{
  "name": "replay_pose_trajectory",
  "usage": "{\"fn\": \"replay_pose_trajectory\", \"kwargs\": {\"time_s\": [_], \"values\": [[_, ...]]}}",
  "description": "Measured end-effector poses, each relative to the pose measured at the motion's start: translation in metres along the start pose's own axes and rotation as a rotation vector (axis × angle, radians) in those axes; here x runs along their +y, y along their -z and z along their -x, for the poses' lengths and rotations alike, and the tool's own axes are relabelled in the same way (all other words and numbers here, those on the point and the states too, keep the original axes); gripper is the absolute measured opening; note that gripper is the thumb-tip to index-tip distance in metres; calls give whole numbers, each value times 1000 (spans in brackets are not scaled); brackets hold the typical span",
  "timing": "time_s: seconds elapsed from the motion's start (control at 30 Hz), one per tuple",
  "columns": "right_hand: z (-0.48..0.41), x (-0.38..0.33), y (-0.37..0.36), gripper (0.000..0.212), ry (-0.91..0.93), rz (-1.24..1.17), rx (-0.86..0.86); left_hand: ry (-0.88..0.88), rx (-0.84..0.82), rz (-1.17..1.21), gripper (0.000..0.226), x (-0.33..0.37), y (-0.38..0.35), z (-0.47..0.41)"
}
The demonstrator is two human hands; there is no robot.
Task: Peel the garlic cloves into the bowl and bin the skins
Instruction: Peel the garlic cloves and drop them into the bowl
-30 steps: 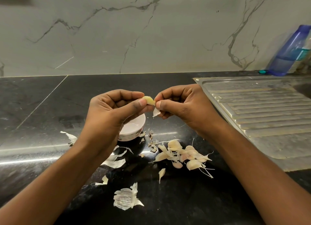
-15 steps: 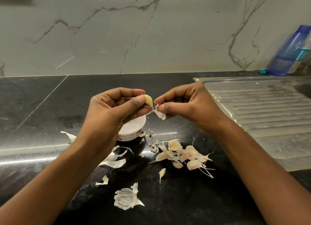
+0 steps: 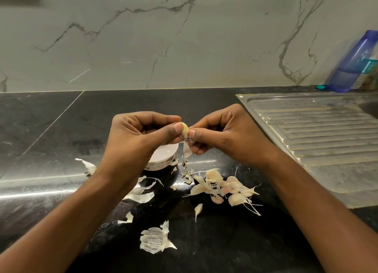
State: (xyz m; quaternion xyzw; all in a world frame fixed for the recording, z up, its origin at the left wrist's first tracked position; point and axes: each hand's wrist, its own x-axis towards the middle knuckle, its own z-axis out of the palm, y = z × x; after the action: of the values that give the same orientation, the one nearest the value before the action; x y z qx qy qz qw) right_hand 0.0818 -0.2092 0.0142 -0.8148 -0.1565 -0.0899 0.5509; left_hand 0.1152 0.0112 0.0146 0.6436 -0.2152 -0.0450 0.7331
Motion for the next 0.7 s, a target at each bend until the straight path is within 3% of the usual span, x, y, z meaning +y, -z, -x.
{"fn": "replay_pose_trajectory", "kwargs": {"time_s": [0.7], "values": [[0, -2, 2, 13, -44, -74, 25, 74, -12, 110, 31, 1, 1, -1]]}}
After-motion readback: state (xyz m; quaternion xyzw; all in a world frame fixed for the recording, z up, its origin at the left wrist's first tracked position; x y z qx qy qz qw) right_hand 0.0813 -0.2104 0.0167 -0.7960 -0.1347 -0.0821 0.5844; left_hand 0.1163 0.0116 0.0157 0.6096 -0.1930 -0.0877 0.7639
